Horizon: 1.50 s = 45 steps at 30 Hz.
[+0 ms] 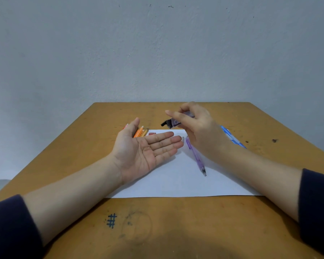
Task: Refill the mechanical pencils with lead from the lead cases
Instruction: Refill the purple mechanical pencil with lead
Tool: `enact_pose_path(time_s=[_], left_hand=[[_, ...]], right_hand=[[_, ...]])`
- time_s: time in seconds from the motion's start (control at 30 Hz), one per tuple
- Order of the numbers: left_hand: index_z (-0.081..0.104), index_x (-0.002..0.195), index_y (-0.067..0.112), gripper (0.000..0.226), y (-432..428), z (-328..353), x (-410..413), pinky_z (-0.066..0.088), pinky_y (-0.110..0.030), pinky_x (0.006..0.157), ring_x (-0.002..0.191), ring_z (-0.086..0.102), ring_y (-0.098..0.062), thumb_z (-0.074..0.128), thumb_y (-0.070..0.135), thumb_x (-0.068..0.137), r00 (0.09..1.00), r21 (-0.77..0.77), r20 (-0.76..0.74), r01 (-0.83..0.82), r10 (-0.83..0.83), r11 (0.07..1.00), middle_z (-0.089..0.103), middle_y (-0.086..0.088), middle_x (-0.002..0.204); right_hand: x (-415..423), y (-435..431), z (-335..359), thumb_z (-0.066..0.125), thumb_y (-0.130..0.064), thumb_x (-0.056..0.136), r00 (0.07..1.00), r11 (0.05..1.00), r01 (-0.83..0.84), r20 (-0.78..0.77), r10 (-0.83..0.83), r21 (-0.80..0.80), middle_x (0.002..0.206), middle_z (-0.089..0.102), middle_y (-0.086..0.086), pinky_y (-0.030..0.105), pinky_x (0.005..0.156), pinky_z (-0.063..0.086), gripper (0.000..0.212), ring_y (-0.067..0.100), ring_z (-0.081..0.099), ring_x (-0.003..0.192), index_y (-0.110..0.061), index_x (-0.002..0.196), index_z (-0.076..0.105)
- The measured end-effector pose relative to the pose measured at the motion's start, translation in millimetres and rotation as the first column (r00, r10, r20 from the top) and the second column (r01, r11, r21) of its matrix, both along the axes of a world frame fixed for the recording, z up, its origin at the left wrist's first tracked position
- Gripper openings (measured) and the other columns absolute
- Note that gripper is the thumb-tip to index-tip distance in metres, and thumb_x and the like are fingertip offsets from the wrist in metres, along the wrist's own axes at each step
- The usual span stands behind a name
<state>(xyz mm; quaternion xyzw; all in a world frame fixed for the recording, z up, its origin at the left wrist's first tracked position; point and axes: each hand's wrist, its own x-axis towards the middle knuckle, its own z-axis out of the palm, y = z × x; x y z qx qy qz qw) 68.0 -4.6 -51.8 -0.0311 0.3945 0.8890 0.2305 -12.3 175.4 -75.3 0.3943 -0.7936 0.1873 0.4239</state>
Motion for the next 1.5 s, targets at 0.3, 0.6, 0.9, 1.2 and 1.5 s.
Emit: enact_pose_path(time_s=[0.3,0.6,0.9,1.2,1.5], left_hand=[[0.053,0.118,-0.016,0.081,-0.9,-1.4,-1.2,0.051,-0.047,0.093,0.107,0.062,-0.044,0.033,0.058,0.093,0.999,-0.002,0.022,-0.036,0.036,0.999,0.061,-0.033,0.116],[0.054,0.117,-0.017,0.083,-1.2,-1.0,-0.4,0.050,-0.053,0.086,0.107,0.062,-0.045,0.032,0.060,0.093,0.999,0.002,0.039,-0.034,0.034,0.999,0.061,-0.034,0.117],[0.054,0.116,-0.016,0.081,-1.1,-1.4,-0.7,0.051,-0.052,0.084,0.105,0.063,-0.044,0.032,0.058,0.094,0.998,0.024,0.054,-0.039,0.038,0.999,0.061,-0.034,0.115],[0.060,0.104,-0.014,0.026,3.1,-0.1,-0.2,0.057,-0.042,0.078,0.094,0.069,-0.038,0.051,0.007,0.092,0.996,-0.122,0.001,-0.085,0.086,0.989,0.068,-0.029,0.102],[0.072,0.065,-0.009,0.026,4.6,-2.1,-2.0,0.058,-0.038,0.073,0.077,0.072,-0.032,0.058,-0.002,0.085,0.990,-0.161,-0.003,-0.137,0.138,0.977,0.071,-0.025,0.085]], right_hand=[[-2.0,1.7,0.3,0.062,0.020,0.070,0.981,0.999,0.020,-0.194,-0.014,0.029,0.094,0.063,0.013,0.041,0.075,0.048,0.053,0.018,0.053,0.085,-0.009,0.115,0.068],[1.2,1.0,3.4,0.060,0.018,0.074,0.974,0.999,0.031,-0.226,-0.025,0.022,0.094,0.063,0.010,0.037,0.076,0.047,0.059,0.018,0.052,0.085,-0.013,0.124,0.061],[1.8,1.5,3.9,0.058,0.008,0.081,0.979,0.998,0.045,-0.199,-0.036,0.038,0.094,0.063,0.010,0.033,0.078,0.045,0.044,0.019,0.055,0.081,-0.012,0.119,0.067],[4.3,-0.3,3.4,0.059,0.002,0.081,0.987,1.000,0.022,-0.158,-0.020,0.013,0.092,0.064,0.010,0.033,0.073,0.047,0.033,0.021,0.059,0.077,-0.011,0.109,0.071],[7.2,-0.1,4.5,0.062,0.001,0.079,0.992,1.000,0.014,-0.126,-0.011,0.024,0.093,0.064,0.011,0.035,0.073,0.048,0.032,0.025,0.061,0.080,-0.010,0.108,0.071]])
